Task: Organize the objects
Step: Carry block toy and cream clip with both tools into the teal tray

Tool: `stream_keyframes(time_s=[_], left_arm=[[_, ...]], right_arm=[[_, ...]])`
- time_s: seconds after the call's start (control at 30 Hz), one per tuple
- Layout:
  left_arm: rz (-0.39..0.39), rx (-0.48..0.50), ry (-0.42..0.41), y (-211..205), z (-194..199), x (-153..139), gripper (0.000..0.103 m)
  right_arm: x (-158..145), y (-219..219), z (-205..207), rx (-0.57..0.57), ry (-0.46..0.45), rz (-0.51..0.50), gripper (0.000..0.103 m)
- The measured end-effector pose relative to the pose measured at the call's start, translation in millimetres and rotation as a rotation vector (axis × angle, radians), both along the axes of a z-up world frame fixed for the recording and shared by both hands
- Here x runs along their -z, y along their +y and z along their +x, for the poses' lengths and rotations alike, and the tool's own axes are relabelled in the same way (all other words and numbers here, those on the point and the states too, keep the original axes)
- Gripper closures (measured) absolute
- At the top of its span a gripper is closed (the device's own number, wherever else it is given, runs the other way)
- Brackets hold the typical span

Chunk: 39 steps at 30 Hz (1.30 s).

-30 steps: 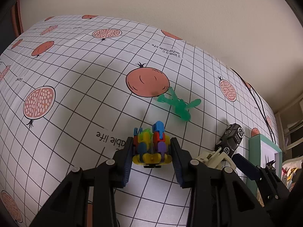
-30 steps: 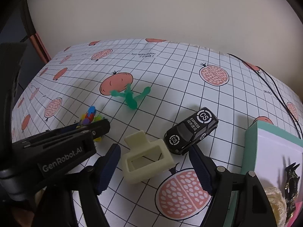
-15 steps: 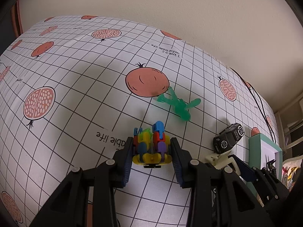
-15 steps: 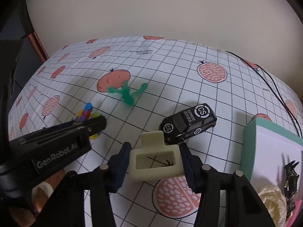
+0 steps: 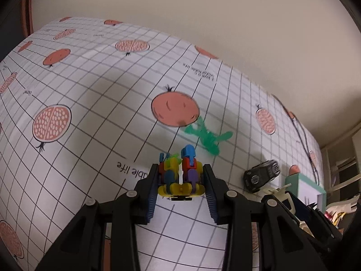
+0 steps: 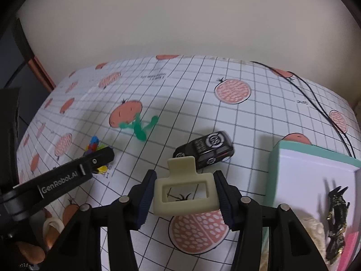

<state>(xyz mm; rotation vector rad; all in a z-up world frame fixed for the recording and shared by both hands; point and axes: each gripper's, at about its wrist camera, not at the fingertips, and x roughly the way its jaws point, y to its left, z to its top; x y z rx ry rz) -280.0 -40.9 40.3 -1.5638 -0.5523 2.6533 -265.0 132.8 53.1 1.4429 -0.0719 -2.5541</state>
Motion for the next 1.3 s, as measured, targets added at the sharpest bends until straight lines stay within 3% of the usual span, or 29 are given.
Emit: stream_keyframes(time_s=[0.37, 1.3], left_arm=[[0.021, 0.059, 0.085, 32, 4, -34, 0.064], [0.006, 0.396, 0.152, 191, 34, -50, 0.064]], right_arm=[[-33, 46, 2, 0.102, 0.04, -0.061, 0.048], [-41, 207, 34, 0.39, 0.051, -0.098, 0.048]])
